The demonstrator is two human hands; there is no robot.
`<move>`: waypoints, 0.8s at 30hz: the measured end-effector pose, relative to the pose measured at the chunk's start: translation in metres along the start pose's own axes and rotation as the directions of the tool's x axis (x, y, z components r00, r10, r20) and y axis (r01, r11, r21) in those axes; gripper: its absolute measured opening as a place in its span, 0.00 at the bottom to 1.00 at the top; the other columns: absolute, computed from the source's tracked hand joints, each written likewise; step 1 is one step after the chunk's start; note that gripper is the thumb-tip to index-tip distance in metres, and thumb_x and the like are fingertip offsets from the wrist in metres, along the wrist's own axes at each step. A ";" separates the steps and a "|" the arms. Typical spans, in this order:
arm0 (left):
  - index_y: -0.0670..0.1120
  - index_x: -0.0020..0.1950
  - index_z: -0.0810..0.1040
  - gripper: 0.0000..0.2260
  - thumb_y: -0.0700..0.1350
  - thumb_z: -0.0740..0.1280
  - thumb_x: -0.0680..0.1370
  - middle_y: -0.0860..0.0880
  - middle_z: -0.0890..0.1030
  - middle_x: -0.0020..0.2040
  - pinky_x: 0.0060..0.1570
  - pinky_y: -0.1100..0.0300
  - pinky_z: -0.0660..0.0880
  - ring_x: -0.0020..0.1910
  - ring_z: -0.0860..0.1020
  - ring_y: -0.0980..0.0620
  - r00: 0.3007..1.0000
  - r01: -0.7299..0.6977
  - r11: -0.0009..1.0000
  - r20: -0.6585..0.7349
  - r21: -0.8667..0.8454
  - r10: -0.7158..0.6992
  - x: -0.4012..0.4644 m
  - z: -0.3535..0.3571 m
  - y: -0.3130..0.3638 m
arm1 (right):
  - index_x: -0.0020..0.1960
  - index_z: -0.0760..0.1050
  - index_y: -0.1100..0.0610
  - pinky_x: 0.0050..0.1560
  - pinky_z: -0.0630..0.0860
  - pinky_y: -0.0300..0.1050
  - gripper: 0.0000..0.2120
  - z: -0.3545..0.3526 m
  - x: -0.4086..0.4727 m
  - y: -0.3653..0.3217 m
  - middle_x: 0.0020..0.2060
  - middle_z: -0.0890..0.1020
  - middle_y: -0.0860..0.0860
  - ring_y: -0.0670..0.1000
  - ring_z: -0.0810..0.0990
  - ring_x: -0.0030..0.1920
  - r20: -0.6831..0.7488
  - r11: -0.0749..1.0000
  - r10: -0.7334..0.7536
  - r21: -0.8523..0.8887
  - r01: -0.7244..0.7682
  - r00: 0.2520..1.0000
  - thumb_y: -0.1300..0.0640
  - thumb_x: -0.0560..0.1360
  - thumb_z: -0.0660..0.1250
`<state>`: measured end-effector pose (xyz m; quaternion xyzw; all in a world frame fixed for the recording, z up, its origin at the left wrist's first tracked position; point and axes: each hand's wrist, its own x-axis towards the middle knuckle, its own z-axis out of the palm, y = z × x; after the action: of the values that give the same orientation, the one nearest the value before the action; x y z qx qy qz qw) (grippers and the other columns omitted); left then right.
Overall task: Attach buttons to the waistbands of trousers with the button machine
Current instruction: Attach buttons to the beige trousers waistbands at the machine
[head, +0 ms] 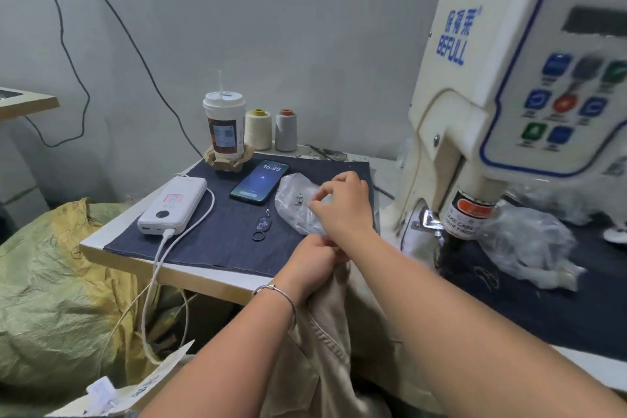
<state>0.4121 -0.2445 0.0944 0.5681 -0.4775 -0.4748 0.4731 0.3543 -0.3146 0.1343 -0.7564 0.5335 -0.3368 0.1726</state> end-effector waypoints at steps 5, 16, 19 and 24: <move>0.42 0.42 0.80 0.11 0.32 0.61 0.78 0.50 0.77 0.36 0.36 0.66 0.71 0.35 0.72 0.57 0.996 -0.055 0.965 -0.059 0.258 0.073 -0.004 0.002 0.006 | 0.38 0.81 0.54 0.53 0.64 0.36 0.03 -0.049 -0.084 0.000 0.54 0.70 0.46 0.47 0.67 0.58 -0.109 0.978 -0.087 0.179 0.106 0.990 0.58 0.70 0.72; 0.36 0.40 0.82 0.12 0.44 0.70 0.77 0.42 0.81 0.38 0.46 0.54 0.73 0.40 0.78 0.47 1.000 0.023 0.996 0.017 0.083 -0.024 -0.003 0.006 -0.004 | 0.37 0.79 0.50 0.45 0.69 0.40 0.06 -0.159 -0.166 0.158 0.57 0.70 0.44 0.46 0.67 0.60 -0.337 0.992 0.039 -0.097 -0.076 0.941 0.55 0.71 0.73; 0.41 0.38 0.84 0.11 0.45 0.70 0.77 0.42 0.84 0.38 0.48 0.53 0.74 0.40 0.81 0.47 1.000 0.018 0.994 0.009 0.106 -0.019 0.000 0.005 -0.007 | 0.41 0.79 0.52 0.40 0.70 0.42 0.04 -0.171 -0.146 0.190 0.63 0.69 0.47 0.49 0.66 0.64 -0.244 0.921 0.035 -0.368 -0.126 0.969 0.54 0.74 0.70; 0.42 0.40 0.85 0.10 0.46 0.70 0.77 0.42 0.85 0.39 0.46 0.53 0.75 0.39 0.82 0.48 1.000 0.009 0.993 0.009 0.117 -0.010 0.003 0.005 -0.009 | 0.46 0.81 0.56 0.48 0.74 0.43 0.06 -0.168 -0.132 0.212 0.66 0.71 0.52 0.54 0.68 0.66 -0.089 0.806 -0.110 -0.591 0.036 0.990 0.55 0.76 0.66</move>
<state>0.4080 -0.2470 0.0850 0.5950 -0.5039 -0.4509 0.4344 0.0649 -0.2552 0.0798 -0.7711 0.5914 -0.2060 -0.1150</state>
